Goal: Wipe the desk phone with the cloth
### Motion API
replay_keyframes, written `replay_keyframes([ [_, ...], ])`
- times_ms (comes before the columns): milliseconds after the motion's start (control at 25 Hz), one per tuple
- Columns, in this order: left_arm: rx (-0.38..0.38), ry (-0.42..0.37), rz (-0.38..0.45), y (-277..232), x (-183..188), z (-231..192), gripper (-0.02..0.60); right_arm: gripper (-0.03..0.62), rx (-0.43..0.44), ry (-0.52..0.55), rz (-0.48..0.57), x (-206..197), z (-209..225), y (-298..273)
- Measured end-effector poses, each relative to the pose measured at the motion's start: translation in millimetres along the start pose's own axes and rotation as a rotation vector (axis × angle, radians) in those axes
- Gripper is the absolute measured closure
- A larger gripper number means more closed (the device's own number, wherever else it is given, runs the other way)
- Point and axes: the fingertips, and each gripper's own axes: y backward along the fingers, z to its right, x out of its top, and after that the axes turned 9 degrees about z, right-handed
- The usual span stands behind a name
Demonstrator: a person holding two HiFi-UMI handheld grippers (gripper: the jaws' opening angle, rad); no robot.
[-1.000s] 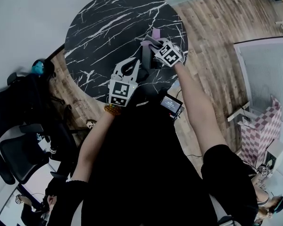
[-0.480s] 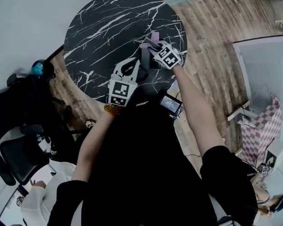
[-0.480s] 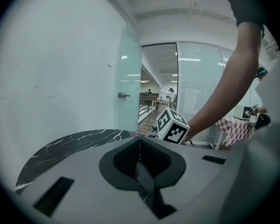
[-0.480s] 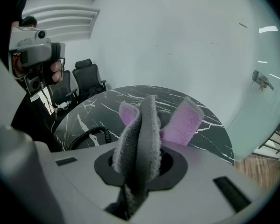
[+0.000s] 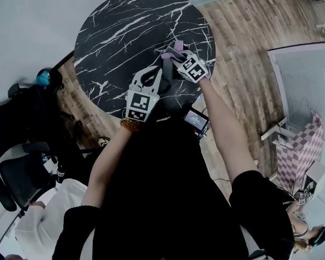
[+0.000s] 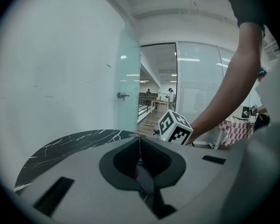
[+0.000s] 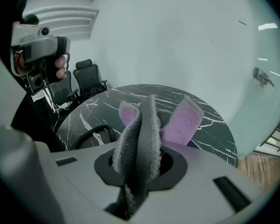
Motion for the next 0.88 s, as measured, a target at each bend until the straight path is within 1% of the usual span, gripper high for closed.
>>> replay_keyframes([
  [240,-0.012,0.001,-0.003,-1,-1,1,0.565,0.525,0.007,-0.019,-0.011,-7,-5,4],
  [480,-0.004,0.0,0.0,1,-1,-1,0.565,0.525,0.021,-0.018,-0.01,-12,-16,2],
  [880,-0.017,-0.007,0.0,0,-2,1,0.565,0.526,0.037,-0.015,-0.033,-21,-28,3],
])
